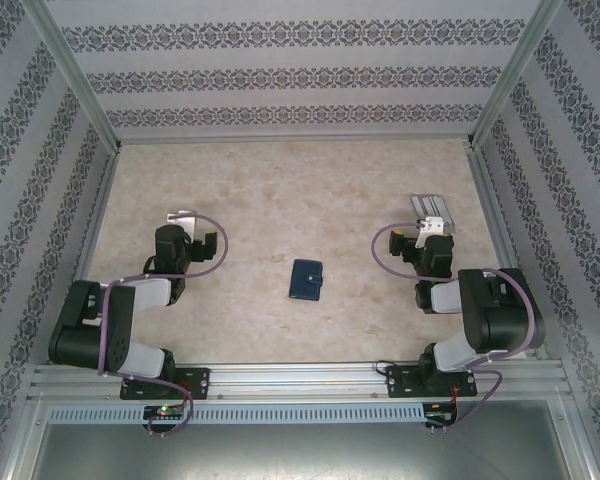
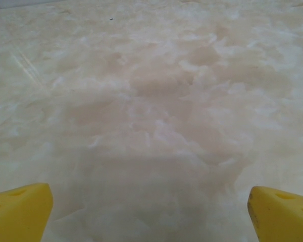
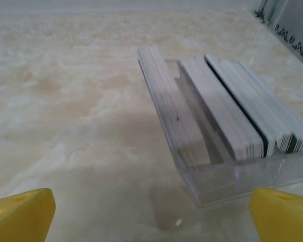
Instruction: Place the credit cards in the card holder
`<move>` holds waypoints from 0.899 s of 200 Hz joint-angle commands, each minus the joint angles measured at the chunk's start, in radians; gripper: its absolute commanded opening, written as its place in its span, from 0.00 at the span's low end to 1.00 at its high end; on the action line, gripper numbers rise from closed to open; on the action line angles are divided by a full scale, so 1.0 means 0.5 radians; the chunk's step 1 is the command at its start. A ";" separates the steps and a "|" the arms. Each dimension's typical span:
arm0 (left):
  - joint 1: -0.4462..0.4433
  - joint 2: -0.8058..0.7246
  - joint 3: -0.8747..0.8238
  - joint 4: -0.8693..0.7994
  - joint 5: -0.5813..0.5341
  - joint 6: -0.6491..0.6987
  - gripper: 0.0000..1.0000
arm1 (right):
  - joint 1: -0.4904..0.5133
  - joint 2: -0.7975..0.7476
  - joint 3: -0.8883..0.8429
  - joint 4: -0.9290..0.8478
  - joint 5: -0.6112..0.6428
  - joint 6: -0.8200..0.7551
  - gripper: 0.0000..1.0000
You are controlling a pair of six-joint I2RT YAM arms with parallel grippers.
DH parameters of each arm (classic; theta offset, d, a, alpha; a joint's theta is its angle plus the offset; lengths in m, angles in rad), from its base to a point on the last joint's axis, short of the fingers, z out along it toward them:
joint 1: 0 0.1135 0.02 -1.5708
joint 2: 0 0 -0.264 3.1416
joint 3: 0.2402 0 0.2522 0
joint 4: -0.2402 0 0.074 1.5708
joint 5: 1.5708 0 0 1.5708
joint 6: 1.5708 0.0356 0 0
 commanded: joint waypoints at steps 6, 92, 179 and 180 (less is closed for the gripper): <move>0.103 0.238 0.003 0.480 0.074 -0.064 1.00 | -0.006 -0.003 0.100 0.100 -0.029 0.056 0.98; 0.103 0.202 0.034 0.353 0.070 -0.067 1.00 | 0.049 -0.027 0.252 -0.168 -0.004 -0.021 0.98; 0.104 0.202 0.034 0.356 0.070 -0.064 1.00 | 0.076 -0.026 0.258 -0.177 0.036 -0.034 0.98; 0.103 0.202 0.034 0.356 0.071 -0.064 1.00 | 0.077 -0.026 0.258 -0.177 0.036 -0.033 0.98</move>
